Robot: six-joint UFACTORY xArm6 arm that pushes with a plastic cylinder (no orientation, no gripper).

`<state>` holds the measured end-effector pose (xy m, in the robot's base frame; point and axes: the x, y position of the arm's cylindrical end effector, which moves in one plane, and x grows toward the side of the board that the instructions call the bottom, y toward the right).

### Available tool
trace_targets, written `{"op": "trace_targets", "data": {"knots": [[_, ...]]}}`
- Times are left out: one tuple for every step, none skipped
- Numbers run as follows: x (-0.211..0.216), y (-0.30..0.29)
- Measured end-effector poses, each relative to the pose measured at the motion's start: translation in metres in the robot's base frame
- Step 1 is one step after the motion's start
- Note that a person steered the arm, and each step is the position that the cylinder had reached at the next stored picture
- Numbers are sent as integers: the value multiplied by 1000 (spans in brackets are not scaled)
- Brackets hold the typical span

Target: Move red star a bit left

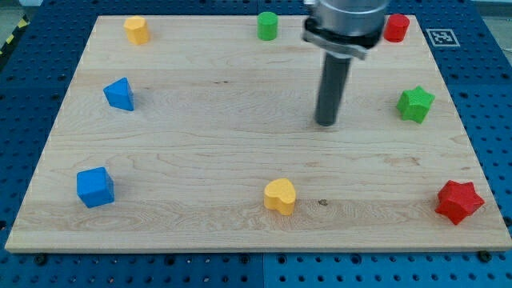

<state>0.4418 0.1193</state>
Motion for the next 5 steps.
{"op": "trace_targets", "data": {"knots": [[14,58],[30,109],[51,174],[98,221],[153,220]]}}
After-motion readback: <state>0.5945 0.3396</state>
